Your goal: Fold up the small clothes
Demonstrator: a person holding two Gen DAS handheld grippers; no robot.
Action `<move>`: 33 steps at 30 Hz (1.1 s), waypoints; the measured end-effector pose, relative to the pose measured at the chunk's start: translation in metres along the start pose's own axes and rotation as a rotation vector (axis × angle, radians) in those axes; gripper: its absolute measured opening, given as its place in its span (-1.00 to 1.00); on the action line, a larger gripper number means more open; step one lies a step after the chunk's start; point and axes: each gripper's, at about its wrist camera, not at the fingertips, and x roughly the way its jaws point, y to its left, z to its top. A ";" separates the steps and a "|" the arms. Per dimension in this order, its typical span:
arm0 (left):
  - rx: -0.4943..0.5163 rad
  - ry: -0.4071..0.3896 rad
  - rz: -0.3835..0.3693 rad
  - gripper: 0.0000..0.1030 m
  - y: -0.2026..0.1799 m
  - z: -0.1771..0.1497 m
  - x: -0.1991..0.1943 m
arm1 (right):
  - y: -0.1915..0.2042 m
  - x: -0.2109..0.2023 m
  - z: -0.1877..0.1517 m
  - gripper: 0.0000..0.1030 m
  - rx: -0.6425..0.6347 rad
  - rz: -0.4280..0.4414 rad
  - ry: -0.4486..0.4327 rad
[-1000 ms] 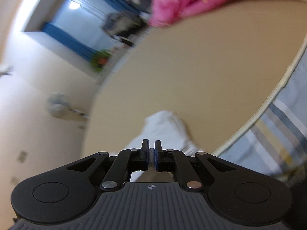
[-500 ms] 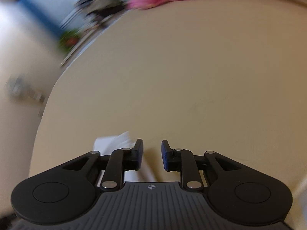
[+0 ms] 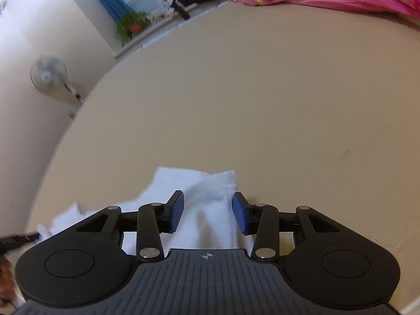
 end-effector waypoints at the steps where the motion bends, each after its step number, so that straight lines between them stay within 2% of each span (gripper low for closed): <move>1: 0.023 -0.020 0.009 -0.92 -0.003 0.000 -0.002 | 0.004 0.000 0.001 -0.84 -0.027 -0.025 -0.017; 3: 0.034 -0.111 0.031 -0.94 -0.007 0.003 -0.015 | 0.007 -0.004 0.004 -0.93 -0.034 -0.006 -0.066; 5: -0.046 -0.185 0.022 -0.94 0.000 0.008 -0.025 | 0.010 -0.018 0.011 -0.93 -0.040 0.020 -0.175; 6: -0.057 -0.211 0.049 -0.94 0.001 0.009 -0.027 | 0.014 -0.023 0.014 -0.93 -0.052 0.016 -0.229; 9: -0.025 -0.217 0.114 -0.94 -0.003 0.010 -0.019 | 0.013 -0.019 0.023 -0.93 -0.025 -0.021 -0.292; 11: -0.002 -0.206 0.139 -0.94 -0.006 0.010 -0.012 | 0.013 -0.005 0.029 -0.93 -0.004 -0.039 -0.274; 18: 0.004 -0.121 0.194 -0.94 -0.003 0.013 0.025 | 0.019 0.034 0.025 -0.93 -0.077 -0.159 -0.164; 21: 0.007 -0.028 0.185 -0.89 0.000 0.013 0.046 | 0.015 0.055 0.018 -0.92 -0.074 -0.192 -0.086; 23: -0.010 0.015 0.173 -0.86 0.006 0.013 0.050 | 0.014 0.070 0.011 -0.89 -0.084 -0.217 -0.002; 24: -0.020 0.006 0.174 -0.81 0.009 0.013 0.045 | 0.014 0.071 0.010 -0.76 -0.090 -0.239 0.005; 25: -0.044 -0.014 0.174 -0.77 0.012 0.014 0.036 | 0.015 0.065 0.009 -0.58 -0.092 -0.254 -0.012; 27: -0.100 -0.037 0.124 -0.60 0.021 0.012 0.012 | 0.017 0.045 0.008 -0.54 -0.076 -0.263 -0.064; 29: -0.134 -0.037 0.063 -0.51 0.030 0.007 -0.013 | 0.018 0.014 0.007 -0.51 -0.033 -0.199 -0.102; 30: -0.135 -0.017 0.051 -0.40 0.030 0.004 -0.022 | 0.018 -0.001 0.005 -0.47 -0.024 -0.168 -0.111; 33: -0.070 0.062 0.035 -0.28 0.021 -0.016 -0.043 | 0.016 -0.039 -0.006 -0.28 -0.015 -0.118 -0.090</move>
